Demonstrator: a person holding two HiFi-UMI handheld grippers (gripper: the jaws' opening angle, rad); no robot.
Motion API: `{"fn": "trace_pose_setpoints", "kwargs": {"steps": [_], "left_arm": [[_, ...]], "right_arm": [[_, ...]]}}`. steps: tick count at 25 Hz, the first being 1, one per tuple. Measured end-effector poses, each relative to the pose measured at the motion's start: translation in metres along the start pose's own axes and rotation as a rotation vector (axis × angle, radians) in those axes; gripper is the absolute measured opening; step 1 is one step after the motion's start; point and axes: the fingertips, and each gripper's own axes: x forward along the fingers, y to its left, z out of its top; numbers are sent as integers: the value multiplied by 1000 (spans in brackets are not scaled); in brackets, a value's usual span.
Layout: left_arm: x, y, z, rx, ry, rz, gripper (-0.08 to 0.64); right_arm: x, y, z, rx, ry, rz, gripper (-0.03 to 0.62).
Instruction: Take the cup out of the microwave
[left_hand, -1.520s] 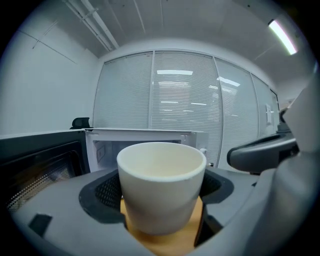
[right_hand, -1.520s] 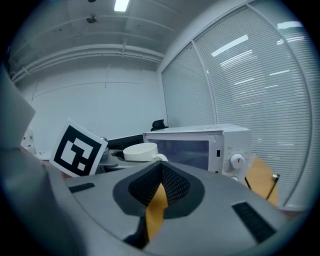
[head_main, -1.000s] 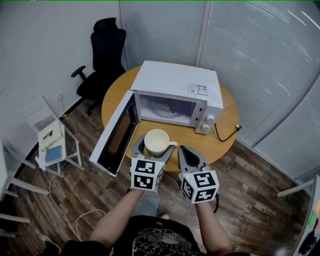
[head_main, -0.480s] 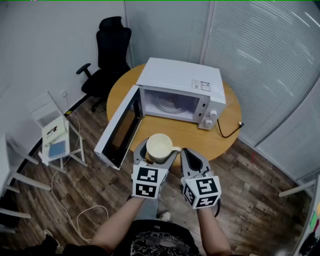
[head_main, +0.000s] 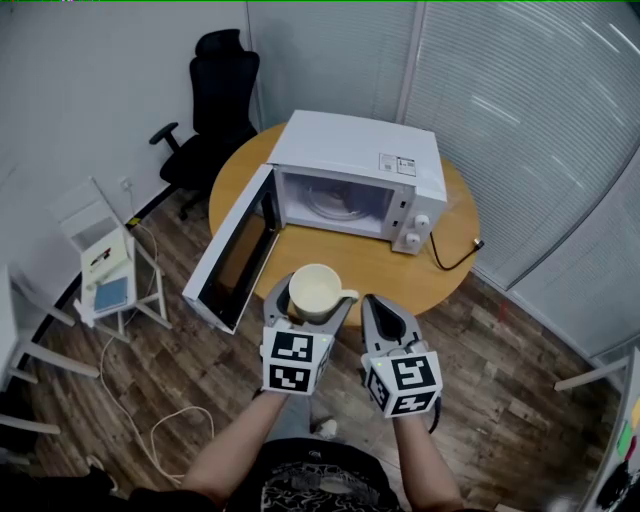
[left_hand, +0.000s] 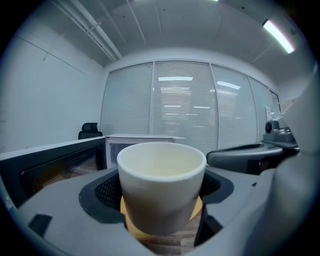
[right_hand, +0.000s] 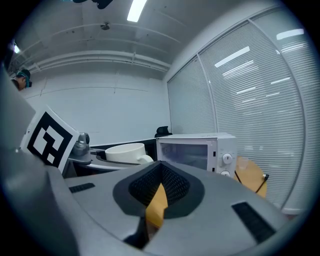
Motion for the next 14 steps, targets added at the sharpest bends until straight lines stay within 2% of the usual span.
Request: {"fn": "trace_pose_setpoints", "kwargs": {"steps": [14], "left_arm": [[10, -6, 3, 2, 0, -21, 440]], "right_arm": [[-1, -12, 0, 9, 2, -31, 14]]}}
